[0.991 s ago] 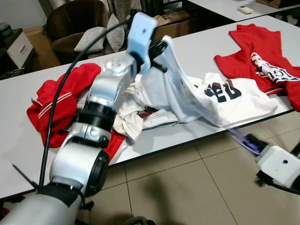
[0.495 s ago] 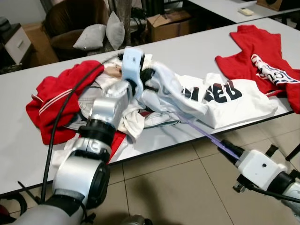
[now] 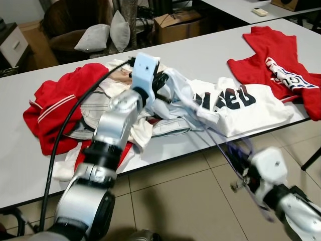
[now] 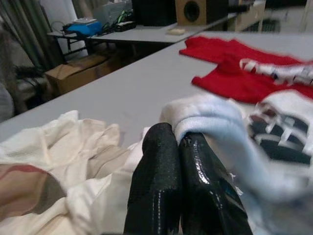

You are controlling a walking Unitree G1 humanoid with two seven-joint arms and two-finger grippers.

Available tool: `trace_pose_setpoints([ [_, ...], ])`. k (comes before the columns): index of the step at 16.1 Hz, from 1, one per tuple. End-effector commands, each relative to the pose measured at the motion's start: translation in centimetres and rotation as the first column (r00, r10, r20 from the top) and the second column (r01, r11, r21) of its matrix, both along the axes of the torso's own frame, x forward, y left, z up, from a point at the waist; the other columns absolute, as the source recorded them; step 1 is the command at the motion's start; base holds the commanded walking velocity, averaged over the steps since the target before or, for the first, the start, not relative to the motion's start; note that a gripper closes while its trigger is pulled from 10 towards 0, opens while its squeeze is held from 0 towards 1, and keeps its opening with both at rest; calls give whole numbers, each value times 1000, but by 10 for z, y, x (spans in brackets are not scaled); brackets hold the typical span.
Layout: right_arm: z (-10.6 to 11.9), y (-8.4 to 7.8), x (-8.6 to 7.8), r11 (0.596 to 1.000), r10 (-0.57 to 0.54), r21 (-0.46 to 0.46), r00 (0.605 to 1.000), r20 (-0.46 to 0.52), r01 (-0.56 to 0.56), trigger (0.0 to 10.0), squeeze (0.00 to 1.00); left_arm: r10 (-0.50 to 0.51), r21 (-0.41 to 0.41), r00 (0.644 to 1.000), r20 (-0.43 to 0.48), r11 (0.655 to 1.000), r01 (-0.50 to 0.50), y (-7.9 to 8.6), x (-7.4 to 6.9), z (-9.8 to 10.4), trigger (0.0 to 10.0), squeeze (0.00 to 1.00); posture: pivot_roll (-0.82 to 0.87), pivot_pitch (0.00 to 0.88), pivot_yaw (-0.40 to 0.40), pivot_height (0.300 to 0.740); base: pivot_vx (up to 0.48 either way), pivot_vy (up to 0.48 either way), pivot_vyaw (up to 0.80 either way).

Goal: Hang hanger

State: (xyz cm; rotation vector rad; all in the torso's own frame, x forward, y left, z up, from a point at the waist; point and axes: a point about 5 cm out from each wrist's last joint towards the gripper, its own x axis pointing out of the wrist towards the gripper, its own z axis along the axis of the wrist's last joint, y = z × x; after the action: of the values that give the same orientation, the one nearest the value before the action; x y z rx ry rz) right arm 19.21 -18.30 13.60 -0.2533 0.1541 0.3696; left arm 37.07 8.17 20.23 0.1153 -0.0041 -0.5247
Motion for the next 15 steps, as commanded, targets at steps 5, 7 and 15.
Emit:
trace_pose_setpoints([
  [5, 7, 11, 1, 992, 41, 120, 999, -14, -39, 10000, 0, -21, 115, 998, 55, 993, 15, 9, -16, -24, 0, 0, 15, 0, 109, 740, 0, 0, 0],
  [7, 1, 7, 3, 986, -7, 167, 996, -84, 21, 10000, 0, -43, 50, 998, 38, 998, 41, 5, -27, -29, 0, 0, 10, 0, 92, 740, 0, 0, 0],
  [15, 1, 3, 13, 983, 16, 182, 987, -159, 13, 10000, 0, -36, 58, 996, 80, 998, 32, 10, -35, -20, 0, 0, 26, 0, 60, 740, 0, 0, 0],
])
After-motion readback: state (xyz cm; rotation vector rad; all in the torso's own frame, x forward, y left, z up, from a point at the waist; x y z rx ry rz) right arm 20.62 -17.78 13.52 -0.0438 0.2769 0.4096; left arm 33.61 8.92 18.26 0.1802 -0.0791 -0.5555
